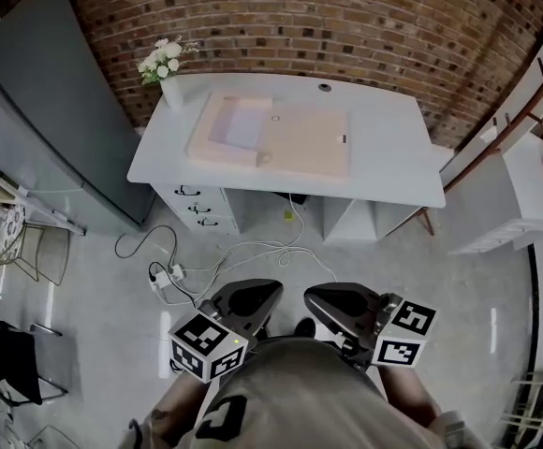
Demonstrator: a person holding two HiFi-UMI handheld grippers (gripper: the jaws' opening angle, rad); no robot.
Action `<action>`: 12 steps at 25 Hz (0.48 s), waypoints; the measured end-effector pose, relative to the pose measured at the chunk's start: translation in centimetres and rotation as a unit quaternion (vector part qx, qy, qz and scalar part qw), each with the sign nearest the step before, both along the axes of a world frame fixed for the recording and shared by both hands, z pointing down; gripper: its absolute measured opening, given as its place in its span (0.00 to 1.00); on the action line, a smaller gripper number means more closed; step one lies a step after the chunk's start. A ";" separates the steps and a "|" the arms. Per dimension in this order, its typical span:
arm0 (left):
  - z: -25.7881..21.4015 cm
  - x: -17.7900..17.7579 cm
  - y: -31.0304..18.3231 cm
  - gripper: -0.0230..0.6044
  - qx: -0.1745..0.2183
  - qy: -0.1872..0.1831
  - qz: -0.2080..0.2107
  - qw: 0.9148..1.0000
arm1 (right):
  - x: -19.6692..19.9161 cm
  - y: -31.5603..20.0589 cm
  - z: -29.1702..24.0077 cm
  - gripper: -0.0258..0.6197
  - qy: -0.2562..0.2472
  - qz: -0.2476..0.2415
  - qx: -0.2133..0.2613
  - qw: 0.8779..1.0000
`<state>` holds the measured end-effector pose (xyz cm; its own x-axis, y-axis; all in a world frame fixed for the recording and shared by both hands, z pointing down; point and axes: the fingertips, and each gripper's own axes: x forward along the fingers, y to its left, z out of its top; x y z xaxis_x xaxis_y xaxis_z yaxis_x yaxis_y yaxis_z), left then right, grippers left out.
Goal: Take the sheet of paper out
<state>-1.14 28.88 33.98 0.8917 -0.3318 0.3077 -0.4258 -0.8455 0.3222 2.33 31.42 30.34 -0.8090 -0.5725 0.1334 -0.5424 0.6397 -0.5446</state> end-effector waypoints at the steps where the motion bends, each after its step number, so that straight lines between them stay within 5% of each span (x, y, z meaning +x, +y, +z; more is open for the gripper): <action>1: 0.0 0.6 0.0 0.06 0.001 -0.003 0.000 1.000 | 0.6 -0.2 0.0 0.08 -0.007 0.000 -0.001 1.000; 12: -0.1 6.5 -0.1 0.06 0.008 -0.048 -0.020 0.999 | 6.0 -1.0 -0.1 0.08 -0.064 -0.039 -0.003 0.997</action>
